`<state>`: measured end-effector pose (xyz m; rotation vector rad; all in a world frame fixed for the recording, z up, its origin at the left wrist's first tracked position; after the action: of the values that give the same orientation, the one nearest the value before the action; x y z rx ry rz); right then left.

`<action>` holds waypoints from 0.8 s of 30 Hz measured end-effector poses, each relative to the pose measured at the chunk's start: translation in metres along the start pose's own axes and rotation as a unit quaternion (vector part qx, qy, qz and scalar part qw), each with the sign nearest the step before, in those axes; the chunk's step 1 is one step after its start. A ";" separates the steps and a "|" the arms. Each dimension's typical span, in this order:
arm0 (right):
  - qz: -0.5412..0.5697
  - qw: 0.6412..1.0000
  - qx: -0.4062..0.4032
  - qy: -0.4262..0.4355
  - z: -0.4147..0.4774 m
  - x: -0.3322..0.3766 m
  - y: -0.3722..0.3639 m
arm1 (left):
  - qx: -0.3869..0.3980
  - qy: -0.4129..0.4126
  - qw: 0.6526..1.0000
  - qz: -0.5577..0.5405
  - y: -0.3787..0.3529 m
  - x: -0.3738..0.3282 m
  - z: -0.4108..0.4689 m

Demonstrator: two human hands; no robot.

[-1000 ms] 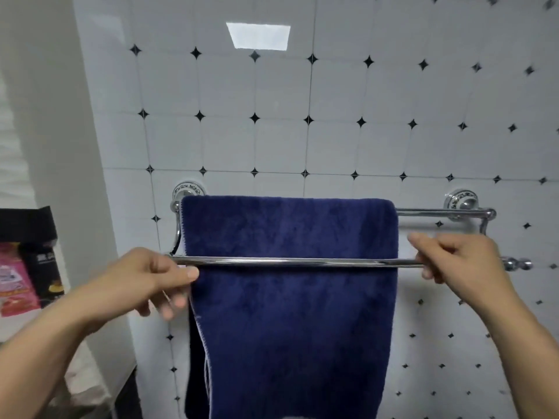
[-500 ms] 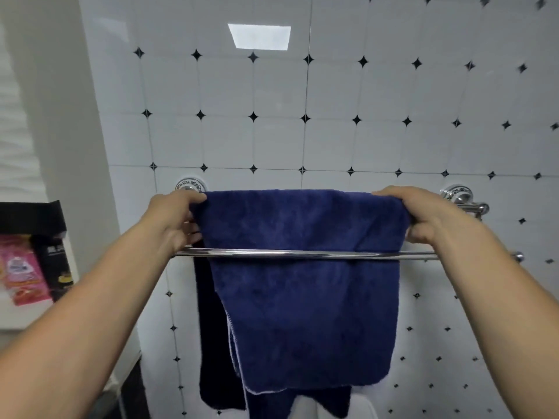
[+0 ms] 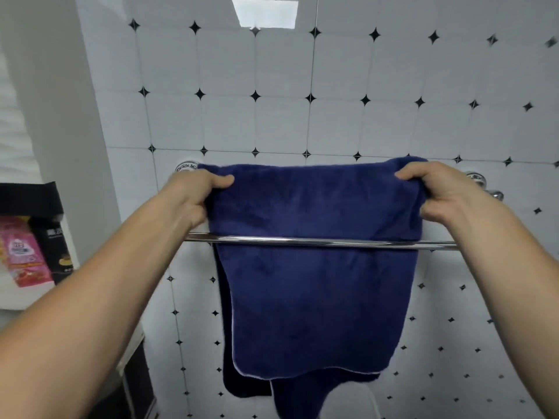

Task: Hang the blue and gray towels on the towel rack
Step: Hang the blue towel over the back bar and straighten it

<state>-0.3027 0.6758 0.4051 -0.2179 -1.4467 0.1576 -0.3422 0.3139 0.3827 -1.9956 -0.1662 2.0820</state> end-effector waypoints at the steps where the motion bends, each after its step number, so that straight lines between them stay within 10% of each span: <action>1: 0.008 1.000 -0.001 0.013 -0.001 0.007 0.008 | 0.010 -0.016 1.000 -0.019 0.001 -0.010 0.002; 10: -0.165 0.982 -0.073 0.056 -0.015 0.003 0.041 | 0.063 -0.020 0.997 0.025 0.010 0.001 0.004; 13: -0.404 0.886 -0.188 0.129 -0.020 0.034 0.056 | 0.119 0.035 0.992 0.020 0.008 0.015 0.007; 18: -0.707 0.685 -0.072 0.161 -0.002 0.037 -0.002 | 0.128 0.087 0.986 -0.062 0.001 0.028 0.016; 24: -0.739 0.659 -0.083 0.109 0.005 0.054 0.006 | 0.114 0.061 0.990 -0.053 -0.005 0.023 0.016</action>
<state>-0.3007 0.6949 0.4561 0.8164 -1.0025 -1.3091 -0.3585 0.3258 0.3623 -1.9239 -0.0117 1.8190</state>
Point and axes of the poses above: each hand's wrist, its own z-axis towards the middle knuckle, its own y-axis out of the back of the hand, x = y × z, the point moved 10 cm from there along z, towards the middle knuckle, and after that the axes turned 8 degrees about x, right-handed, at the moved point
